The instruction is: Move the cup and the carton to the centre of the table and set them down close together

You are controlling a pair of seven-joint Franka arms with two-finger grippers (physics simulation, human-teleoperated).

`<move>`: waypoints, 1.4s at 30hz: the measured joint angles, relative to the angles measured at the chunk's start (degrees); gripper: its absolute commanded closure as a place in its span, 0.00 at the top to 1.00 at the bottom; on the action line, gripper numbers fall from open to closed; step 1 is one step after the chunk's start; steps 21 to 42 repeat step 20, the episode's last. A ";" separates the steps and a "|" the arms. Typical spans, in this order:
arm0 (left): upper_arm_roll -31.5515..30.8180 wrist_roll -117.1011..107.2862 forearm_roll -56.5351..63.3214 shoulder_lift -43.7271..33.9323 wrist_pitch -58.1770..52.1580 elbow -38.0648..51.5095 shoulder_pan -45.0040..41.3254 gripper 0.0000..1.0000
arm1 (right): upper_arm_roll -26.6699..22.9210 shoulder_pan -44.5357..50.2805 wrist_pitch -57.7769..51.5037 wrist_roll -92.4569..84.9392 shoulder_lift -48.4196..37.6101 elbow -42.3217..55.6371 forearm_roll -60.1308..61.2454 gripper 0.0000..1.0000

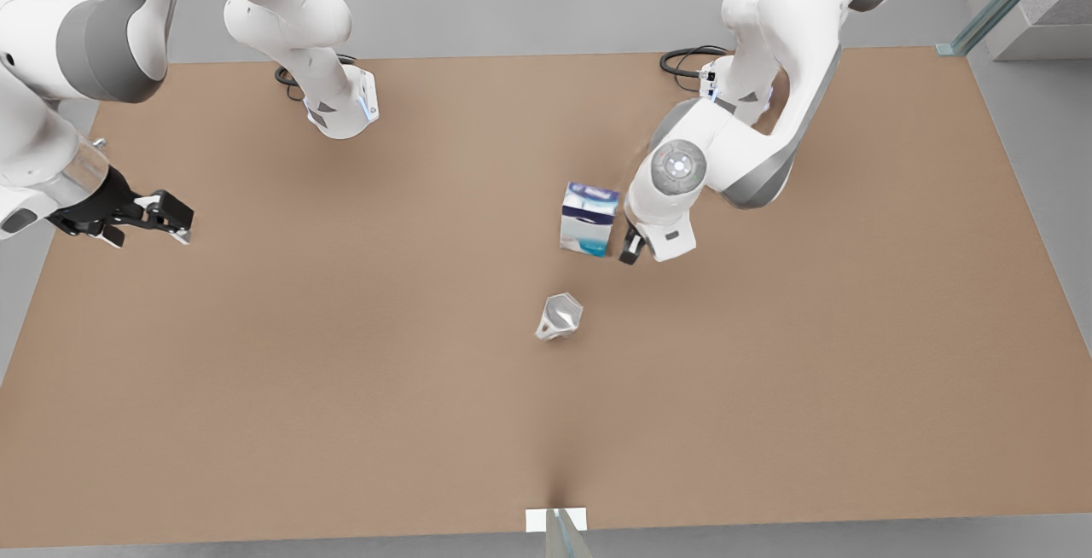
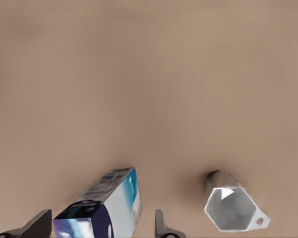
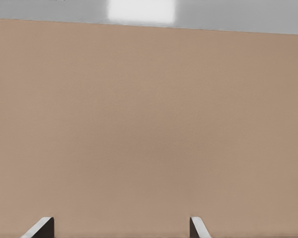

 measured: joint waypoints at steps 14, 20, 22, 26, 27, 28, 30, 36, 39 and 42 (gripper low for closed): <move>13.11 85.70 -2.96 -8.06 -11.64 7.17 14.24 1.00 | 0.10 0.56 -0.96 -0.35 0.03 -0.17 1.16 1.00; 13.09 85.80 -3.19 -7.78 -11.56 7.17 14.47 1.00 | 0.09 -0.20 -1.06 -0.53 -0.06 0.00 0.61 1.00; 13.09 85.80 -3.19 -7.78 -11.56 7.17 14.47 1.00 | 0.09 -0.20 -1.06 -0.53 -0.06 0.00 0.61 1.00; 13.09 85.80 -3.19 -7.78 -11.56 7.17 14.47 1.00 | 0.09 -0.20 -1.06 -0.53 -0.06 0.00 0.61 1.00; 13.09 85.80 -3.19 -7.78 -11.56 7.17 14.47 1.00 | 0.09 -0.20 -1.06 -0.53 -0.06 0.00 0.61 1.00; 13.09 85.80 -3.19 -7.78 -11.56 7.17 14.47 1.00 | 0.09 -0.20 -1.06 -0.53 -0.06 0.00 0.61 1.00; 13.09 85.80 -3.19 -7.78 -11.56 7.17 14.47 1.00 | 0.09 -0.20 -1.06 -0.53 -0.06 0.00 0.61 1.00; 13.09 85.80 -3.19 -7.78 -11.56 7.17 14.47 1.00 | 0.09 -0.20 -1.06 -0.53 -0.06 0.00 0.61 1.00; 13.09 85.80 -3.19 -7.78 -11.56 7.17 14.47 1.00 | 0.09 -0.20 -1.06 -0.53 -0.06 0.00 0.61 1.00; 13.09 85.80 -3.19 -7.78 -11.56 7.17 14.47 1.00 | 0.09 -0.20 -1.06 -0.53 -0.06 0.00 0.61 1.00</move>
